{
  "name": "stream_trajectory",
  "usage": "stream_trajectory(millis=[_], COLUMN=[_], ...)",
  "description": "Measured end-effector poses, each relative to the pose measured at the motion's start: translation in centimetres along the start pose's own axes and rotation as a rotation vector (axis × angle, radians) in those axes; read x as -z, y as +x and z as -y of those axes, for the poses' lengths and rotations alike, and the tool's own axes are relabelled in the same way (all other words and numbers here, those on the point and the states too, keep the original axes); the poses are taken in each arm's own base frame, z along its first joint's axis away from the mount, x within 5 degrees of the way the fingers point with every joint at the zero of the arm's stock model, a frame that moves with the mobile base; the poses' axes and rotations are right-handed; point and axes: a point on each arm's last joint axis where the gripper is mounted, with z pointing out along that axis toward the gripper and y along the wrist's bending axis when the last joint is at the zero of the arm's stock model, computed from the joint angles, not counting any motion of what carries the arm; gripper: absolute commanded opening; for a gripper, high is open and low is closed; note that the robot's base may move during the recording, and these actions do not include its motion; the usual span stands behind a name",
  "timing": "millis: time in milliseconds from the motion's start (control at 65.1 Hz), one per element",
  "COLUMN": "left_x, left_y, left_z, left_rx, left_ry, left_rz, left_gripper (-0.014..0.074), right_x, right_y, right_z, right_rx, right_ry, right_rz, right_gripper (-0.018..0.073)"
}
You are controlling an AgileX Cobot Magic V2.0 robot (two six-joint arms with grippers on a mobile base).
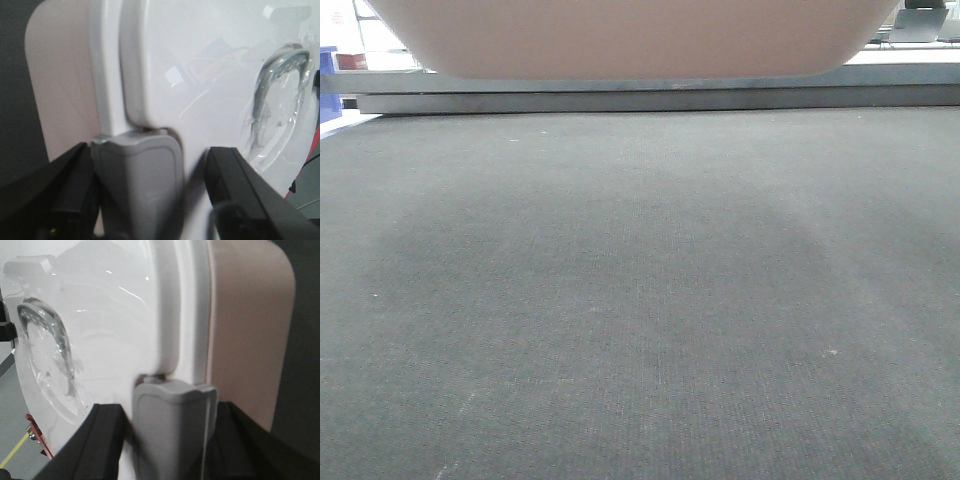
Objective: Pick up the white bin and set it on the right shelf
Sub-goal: 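Hold the raised bin steady with both grippers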
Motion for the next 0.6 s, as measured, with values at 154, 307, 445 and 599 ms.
stream_trajectory(millis=[154, 307, 445, 599], left_x=[0.00, 0.00, 0.00, 0.00], left_y=[0.00, -0.03, -0.22, -0.26], left_z=[0.00, 0.03, 0.08, 0.09], left_rx=[0.000, 0.002, 0.011, 0.013], left_ry=[0.000, 0.003, 0.009, 0.010], left_rz=[0.000, 0.003, 0.024, 0.028], left_gripper=[0.0293, 0.0293, 0.0293, 0.0293], right_x=[0.00, 0.00, 0.00, 0.00], right_y=[-0.01, -0.01, -0.04, -0.04], right_z=[-0.01, -0.01, 0.02, 0.02], right_rx=[0.006, 0.006, 0.006, 0.006], right_ry=[-0.001, -0.001, 0.002, 0.002], right_rz=[0.001, 0.001, 0.005, 0.005], right_gripper=[0.0349, 0.0349, 0.0349, 0.0349])
